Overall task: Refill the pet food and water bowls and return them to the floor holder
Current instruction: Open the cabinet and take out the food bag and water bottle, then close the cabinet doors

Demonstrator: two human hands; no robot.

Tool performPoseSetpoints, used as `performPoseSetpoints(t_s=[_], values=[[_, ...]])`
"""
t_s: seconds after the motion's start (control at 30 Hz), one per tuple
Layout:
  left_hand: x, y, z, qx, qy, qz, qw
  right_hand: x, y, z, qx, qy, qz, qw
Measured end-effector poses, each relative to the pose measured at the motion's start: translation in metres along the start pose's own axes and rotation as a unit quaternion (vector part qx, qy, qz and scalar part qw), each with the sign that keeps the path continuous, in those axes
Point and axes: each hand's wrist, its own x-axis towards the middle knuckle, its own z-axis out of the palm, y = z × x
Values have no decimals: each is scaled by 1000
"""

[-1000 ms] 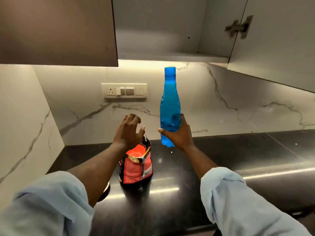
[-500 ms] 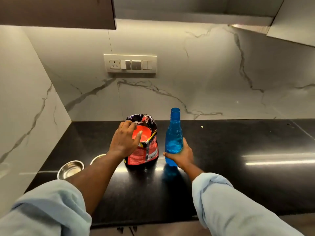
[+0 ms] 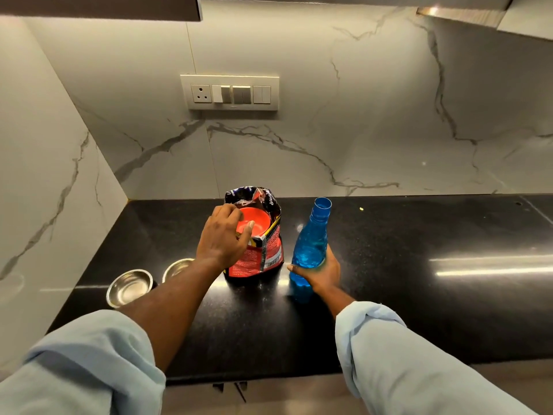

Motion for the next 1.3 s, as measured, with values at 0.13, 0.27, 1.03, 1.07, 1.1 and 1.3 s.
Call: performPoseSetpoints(t_s=[0.13,0.27,1.03,1.07,1.1,1.3], values=[[-2,-1,-4,-10,-3,5,1000,-10,-5,-3,-1,3,11,1000],[-6,1,-13,-13,0,20,1000,-19,-22,-10,-21,-22,10,999],[24,147,-161,-47,160,136,977,-34,-216,-189,210,97,-143,962],[24,156,-167,-47,168,146,974,-34,-229,-202,246,86,-134,956],[24,165,-173,-45,175,153,972,-33,-240,-214,290,73,-120,947],[9,200,-199,-34,205,156,966,-29,-269,-282,613,-5,-18,790]])
